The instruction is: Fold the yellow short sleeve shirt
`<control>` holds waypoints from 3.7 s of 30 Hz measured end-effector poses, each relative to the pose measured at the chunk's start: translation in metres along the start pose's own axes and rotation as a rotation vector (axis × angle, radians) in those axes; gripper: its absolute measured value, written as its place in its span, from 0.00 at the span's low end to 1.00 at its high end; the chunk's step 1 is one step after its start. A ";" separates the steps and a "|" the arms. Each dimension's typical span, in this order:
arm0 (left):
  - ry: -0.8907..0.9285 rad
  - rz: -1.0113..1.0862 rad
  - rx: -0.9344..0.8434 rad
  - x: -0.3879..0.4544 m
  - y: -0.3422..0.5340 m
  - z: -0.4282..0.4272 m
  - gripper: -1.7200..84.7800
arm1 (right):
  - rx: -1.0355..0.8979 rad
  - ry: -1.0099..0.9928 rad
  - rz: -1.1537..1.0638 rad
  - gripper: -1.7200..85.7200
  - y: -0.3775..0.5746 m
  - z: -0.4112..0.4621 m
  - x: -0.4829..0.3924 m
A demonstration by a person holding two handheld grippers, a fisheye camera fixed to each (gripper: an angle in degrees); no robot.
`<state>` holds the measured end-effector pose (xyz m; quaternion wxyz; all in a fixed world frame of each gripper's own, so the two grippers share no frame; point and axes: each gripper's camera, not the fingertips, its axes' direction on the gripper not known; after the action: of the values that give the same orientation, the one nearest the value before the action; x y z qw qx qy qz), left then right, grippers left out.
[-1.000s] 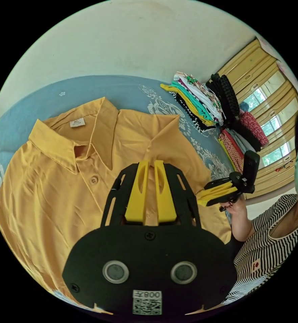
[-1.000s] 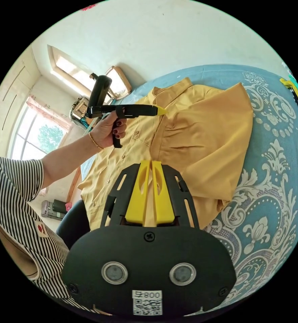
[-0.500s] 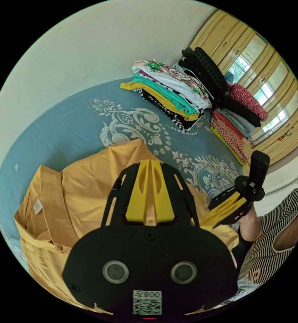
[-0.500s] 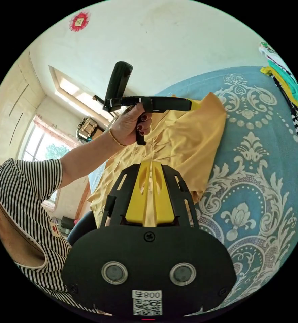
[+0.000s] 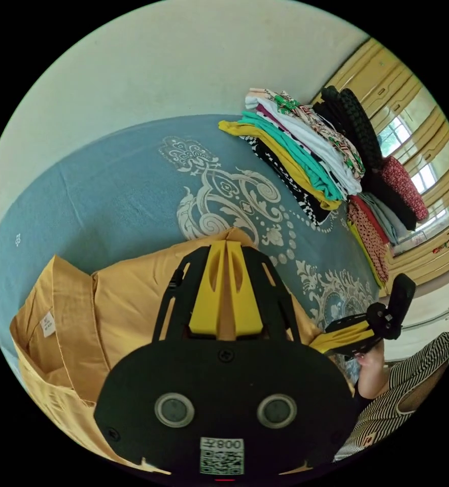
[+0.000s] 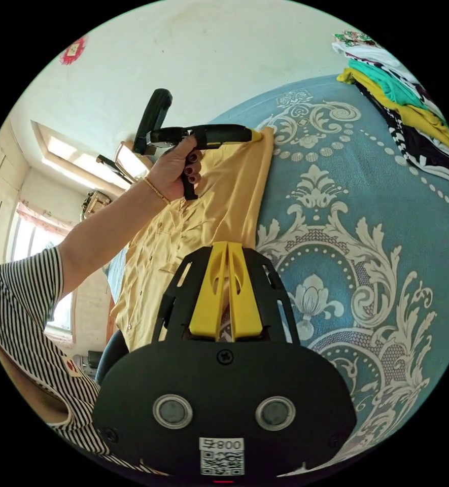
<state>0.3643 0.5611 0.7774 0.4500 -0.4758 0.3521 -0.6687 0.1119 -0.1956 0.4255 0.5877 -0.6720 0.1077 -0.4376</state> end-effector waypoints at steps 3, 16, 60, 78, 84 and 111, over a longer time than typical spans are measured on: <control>0.027 0.030 0.063 0.010 0.027 -0.011 0.02 | 0.042 -0.020 0.000 0.02 -0.001 -0.008 0.003; -0.066 -0.034 0.003 0.021 0.197 0.008 0.02 | -0.057 -0.002 -0.040 0.02 -0.020 0.013 -0.006; -0.190 -1.176 0.522 -0.212 1.044 -0.003 0.12 | -0.252 0.088 -0.637 0.08 -0.108 0.317 -0.499; 0.020 -1.094 0.794 -0.277 1.234 0.095 0.03 | -0.491 0.099 -0.835 0.12 -0.265 0.738 -0.870; 0.042 -1.085 0.810 -0.283 1.259 0.113 0.03 | -0.539 0.168 -0.830 0.13 -0.280 0.828 -0.925; -0.034 -0.753 0.775 -0.239 1.149 0.086 0.03 | -0.401 -0.099 -0.662 0.04 -0.347 0.748 -0.798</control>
<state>0.7874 0.3824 -0.3065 0.3275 -0.3788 -0.1225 -0.8568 0.0447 0.9495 0.4189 0.2759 -0.7923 -0.0601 -0.5409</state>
